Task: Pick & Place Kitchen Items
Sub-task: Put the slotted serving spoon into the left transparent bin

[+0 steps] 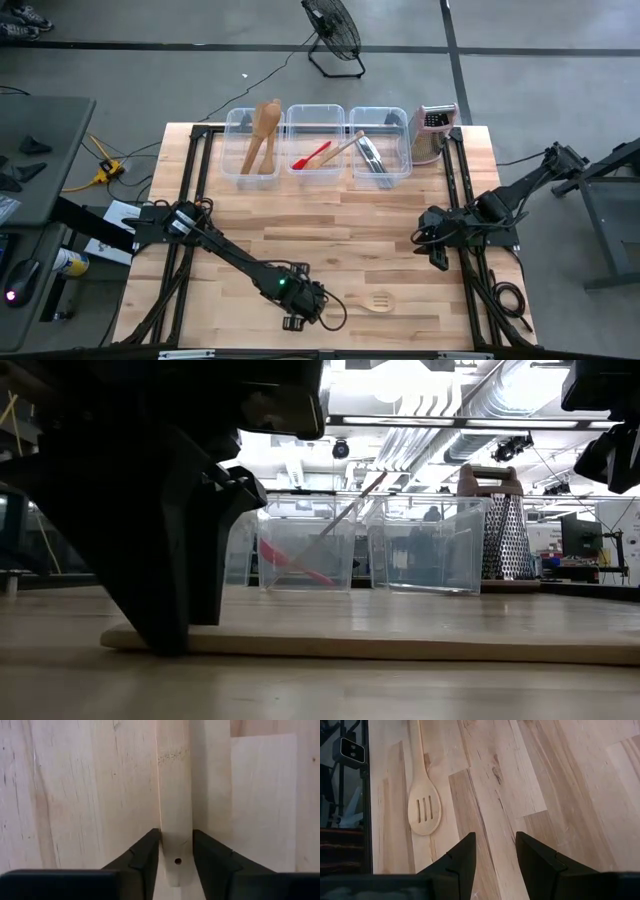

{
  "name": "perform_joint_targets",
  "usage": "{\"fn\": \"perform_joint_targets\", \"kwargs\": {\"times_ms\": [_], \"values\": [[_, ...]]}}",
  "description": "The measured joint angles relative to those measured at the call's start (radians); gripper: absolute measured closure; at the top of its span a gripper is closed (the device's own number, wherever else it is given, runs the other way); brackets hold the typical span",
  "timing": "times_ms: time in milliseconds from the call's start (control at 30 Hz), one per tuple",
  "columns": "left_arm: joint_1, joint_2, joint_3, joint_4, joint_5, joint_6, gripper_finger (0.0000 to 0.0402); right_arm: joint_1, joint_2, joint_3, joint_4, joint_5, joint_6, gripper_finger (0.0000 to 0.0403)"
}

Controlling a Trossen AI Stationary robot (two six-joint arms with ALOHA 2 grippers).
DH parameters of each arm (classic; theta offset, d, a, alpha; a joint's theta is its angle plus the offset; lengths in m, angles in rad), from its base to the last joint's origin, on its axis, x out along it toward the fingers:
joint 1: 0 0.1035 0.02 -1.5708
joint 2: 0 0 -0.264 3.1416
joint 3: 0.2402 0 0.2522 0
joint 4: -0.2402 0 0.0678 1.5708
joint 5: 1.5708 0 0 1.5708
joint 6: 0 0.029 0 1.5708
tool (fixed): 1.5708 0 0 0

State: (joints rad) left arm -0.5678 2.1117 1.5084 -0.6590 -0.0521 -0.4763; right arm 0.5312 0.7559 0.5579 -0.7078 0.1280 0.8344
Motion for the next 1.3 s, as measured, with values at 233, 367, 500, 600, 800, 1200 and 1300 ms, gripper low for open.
{"fn": "perform_joint_targets", "kwargs": {"times_ms": [233, 367, 500, 600, 800, 1200, 1300], "values": [[0.0, 0.0, -0.001, 0.008, 0.044, -0.001, 0.0331, 0.0, 0.0, 0.0, 0.0, -0.001, 0.0, 0.0272], [0.0, 0.0, -0.001, 0.013, 0.065, -0.013, 0.0331, 0.0, 0.0, 0.0, 0.0, -0.001, 0.0, 0.0272], [0.0, 0.0, -0.001, 0.013, 0.064, -0.068, 0.0331, 0.0, 0.0, 0.0, 0.0, -0.007, 0.0, 0.0272], [0.009, -0.009, -0.001, 0.012, 0.06, -0.102, 0.0331, 0.0, 0.0, 0.0, 0.0, -0.02, 0.0, 0.0272], [0.011, -0.038, -0.007, -0.017, 0.034, -0.137, 0.0331, 0.0, -0.001, 0.0, 0.0, -0.06, 0.0, 0.0272], [0.01, -0.155, -0.004, -0.113, -0.063, -0.196, 0.0331, 0.0, -0.005, 0.0, 0.0, -0.055, 0.0, 0.0272], [0.011, -0.187, -0.004, -0.16, -0.093, -0.218, 0.0331, 0.0, -0.005, 0.0, 0.0, -0.053, -0.003, 0.0272]]}}
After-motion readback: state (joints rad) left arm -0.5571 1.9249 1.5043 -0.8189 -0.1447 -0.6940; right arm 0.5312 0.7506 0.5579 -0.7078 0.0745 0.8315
